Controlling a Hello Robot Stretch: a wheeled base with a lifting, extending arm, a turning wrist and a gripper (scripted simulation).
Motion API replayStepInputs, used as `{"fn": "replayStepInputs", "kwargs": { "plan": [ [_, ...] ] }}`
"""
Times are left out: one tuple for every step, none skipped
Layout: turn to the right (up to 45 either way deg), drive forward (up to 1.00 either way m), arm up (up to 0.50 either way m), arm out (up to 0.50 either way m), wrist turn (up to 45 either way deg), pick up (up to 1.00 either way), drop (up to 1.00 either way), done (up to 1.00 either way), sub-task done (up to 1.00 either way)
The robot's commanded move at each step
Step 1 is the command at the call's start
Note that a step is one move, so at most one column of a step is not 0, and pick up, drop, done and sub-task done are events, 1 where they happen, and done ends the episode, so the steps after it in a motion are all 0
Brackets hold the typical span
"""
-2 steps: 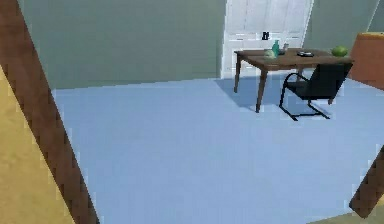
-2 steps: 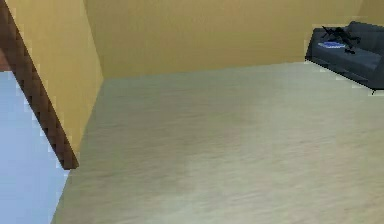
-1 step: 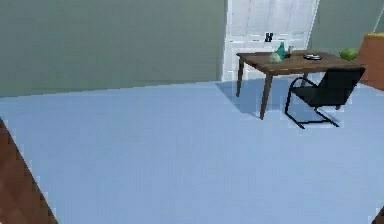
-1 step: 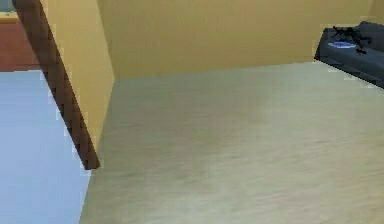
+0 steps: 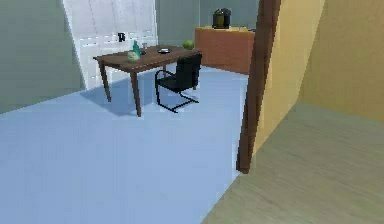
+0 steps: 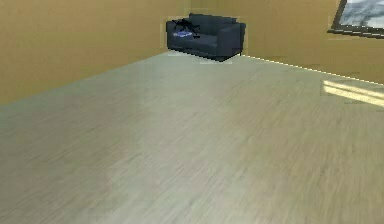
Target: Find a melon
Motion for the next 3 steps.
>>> {"fn": "replayStepInputs", "kwargs": {
  "plan": [
    [3.0, 0.0, 0.0, 0.0, 0.0, 0.0, 0.0, 0.0, 0.0],
    [0.0, 0.3, 0.0, 0.0, 0.0, 0.0, 0.0, 0.0, 0.0],
    [-33.0, 0.0, 0.0, 0.0, 0.0, 0.0, 0.0, 0.0, 0.0]
  ]
}}
